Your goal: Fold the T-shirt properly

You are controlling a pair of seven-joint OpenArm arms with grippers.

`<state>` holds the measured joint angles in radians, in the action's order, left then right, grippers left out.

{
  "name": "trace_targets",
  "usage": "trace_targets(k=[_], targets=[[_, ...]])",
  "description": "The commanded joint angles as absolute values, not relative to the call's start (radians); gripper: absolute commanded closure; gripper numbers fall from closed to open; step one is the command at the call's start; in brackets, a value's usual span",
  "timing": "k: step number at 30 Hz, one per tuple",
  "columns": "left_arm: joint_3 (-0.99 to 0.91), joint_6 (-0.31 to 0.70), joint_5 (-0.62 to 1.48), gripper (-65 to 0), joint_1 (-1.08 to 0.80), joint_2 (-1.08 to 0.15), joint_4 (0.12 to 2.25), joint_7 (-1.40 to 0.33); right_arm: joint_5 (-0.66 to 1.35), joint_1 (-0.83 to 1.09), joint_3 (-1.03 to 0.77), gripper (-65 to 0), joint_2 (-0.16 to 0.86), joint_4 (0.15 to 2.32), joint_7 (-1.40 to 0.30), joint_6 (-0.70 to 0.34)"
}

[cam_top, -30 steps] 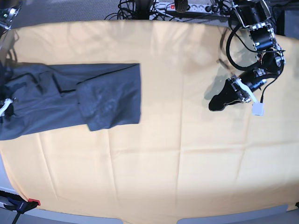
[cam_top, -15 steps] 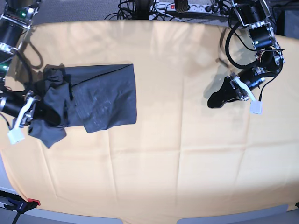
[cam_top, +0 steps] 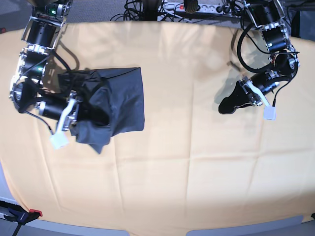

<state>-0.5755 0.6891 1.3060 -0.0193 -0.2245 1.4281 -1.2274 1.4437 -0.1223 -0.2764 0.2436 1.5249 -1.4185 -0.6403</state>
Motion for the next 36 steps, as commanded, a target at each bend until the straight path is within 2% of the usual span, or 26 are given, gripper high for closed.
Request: trace_targets(k=[1, 7, 8, 9, 11, 12, 13, 14, 20, 23, 26, 36], targets=[[-0.576, 0.698, 1.336, 0.0, -0.006, -0.235, 1.444, -1.212, 1.484, -0.144, -0.253, 0.0, 0.251, 1.542, -1.396, -0.650], [-0.576, 0.698, 1.336, 0.0, -0.006, -0.235, 1.444, -1.212, 1.484, -0.144, -0.100, 0.0, 0.241, 1.542, -1.396, -0.698], [-0.576, 0.698, 1.336, 0.0, -0.006, -0.235, 1.444, -1.212, 1.484, -0.144, -0.087, -3.7, 0.241, 1.542, -1.396, -0.698], [-0.576, 0.698, 1.336, 0.0, -0.006, -0.235, 1.444, -1.212, 1.484, -0.144, -0.079, -11.9, 0.241, 1.542, -1.396, -0.698], [-0.576, 0.698, 1.336, 0.0, -0.006, -0.235, 1.444, -1.212, 1.484, -0.148, -0.070, -35.2, 0.240, 1.542, -1.396, -0.698], [-0.576, 0.698, 1.336, 0.0, -0.006, -0.235, 1.444, -1.212, 1.484, -0.150, -0.070, -44.9, 0.238, 1.542, -1.396, -0.697], [-0.576, 0.698, 1.336, 0.0, -0.006, -0.235, 1.444, -1.212, 1.484, -0.155, -0.070, -50.7, 0.235, 1.551, -1.396, -0.686], [-0.576, 0.698, 1.336, 0.0, -0.006, -0.235, 1.444, -1.212, 1.484, -0.162, -0.070, -52.3, 0.231, 1.561, -1.396, -0.686], [-0.576, 0.698, 1.336, 0.0, -0.006, -0.235, 1.444, -1.212, 1.484, -0.228, -0.070, -52.3, 0.228, 1.608, -1.396, -0.698], [-0.576, 0.698, 1.336, 0.0, -0.006, -0.235, 1.444, -1.212, 1.484, -0.243, -0.056, -52.3, 0.226, 1.608, -1.396, -0.671], [-0.576, 0.698, 1.336, 0.0, -0.006, -0.235, 1.444, -1.212, 1.484, -0.250, 0.010, -52.3, 0.227, 1.608, -1.396, -0.698], [-0.576, 0.698, 1.336, 0.0, -0.006, -0.235, 1.444, -1.209, 1.484, -0.268, 0.271, -52.3, 0.204, 1.608, -1.396, -0.698]])
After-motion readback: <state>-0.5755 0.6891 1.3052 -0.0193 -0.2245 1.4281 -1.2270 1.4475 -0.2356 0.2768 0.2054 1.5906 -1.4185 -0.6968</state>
